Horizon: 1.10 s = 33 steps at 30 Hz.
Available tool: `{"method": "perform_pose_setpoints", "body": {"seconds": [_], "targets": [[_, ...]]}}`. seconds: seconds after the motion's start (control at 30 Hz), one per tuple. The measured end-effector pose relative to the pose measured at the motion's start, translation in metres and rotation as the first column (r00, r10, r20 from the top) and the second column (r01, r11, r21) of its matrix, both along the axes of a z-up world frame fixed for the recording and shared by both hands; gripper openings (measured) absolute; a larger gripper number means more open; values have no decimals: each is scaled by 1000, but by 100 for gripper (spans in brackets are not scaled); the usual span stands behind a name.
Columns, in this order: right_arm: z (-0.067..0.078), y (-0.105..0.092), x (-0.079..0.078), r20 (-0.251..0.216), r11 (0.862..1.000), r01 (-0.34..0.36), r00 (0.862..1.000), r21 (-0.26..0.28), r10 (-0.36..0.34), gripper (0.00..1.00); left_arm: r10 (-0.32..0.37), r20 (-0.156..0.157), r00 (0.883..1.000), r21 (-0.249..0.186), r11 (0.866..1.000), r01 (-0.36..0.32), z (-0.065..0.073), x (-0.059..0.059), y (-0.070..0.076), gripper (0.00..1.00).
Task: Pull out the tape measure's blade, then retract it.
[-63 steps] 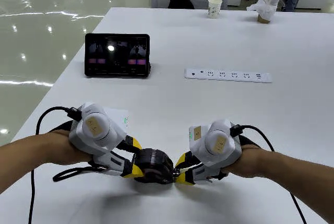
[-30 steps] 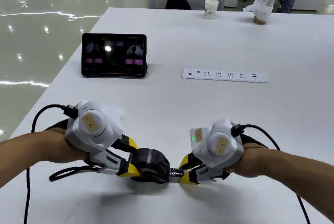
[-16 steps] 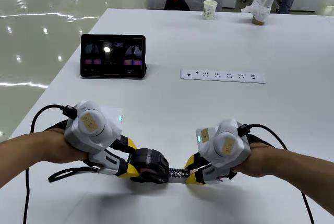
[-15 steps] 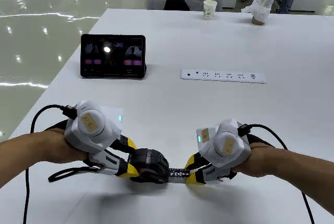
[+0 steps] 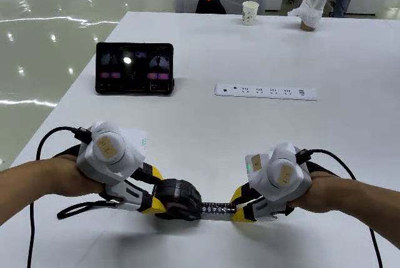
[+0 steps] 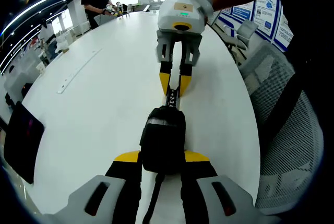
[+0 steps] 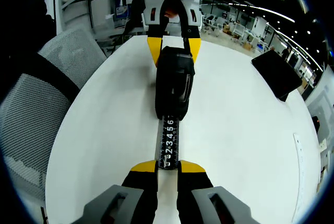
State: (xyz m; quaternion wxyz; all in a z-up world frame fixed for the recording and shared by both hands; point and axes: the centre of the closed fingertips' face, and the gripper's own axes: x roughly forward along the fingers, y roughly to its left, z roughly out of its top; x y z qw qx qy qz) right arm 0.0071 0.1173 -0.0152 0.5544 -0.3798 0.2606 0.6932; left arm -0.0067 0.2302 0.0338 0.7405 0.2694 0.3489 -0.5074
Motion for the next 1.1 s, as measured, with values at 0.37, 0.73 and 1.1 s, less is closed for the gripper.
{"method": "perform_pose_setpoints", "body": {"seconds": [0.37, 0.73, 1.1], "targets": [[1, -15, 2, 0, 1000, 12, 1000, -7, -12, 10, 3, -2, 1000, 0, 1000, -3, 0, 0, 0, 22], [1, -30, 4, 8, 1000, 22, 1000, -12, -22, 10, 5, -4, 1000, 0, 1000, -5, 0, 0, 0, 22], [1, -50, 9, 17, 999, 34, 999, -24, -33, 10, 6, -5, 1000, -1, 1000, -6, 0, 0, 0, 22]]}}
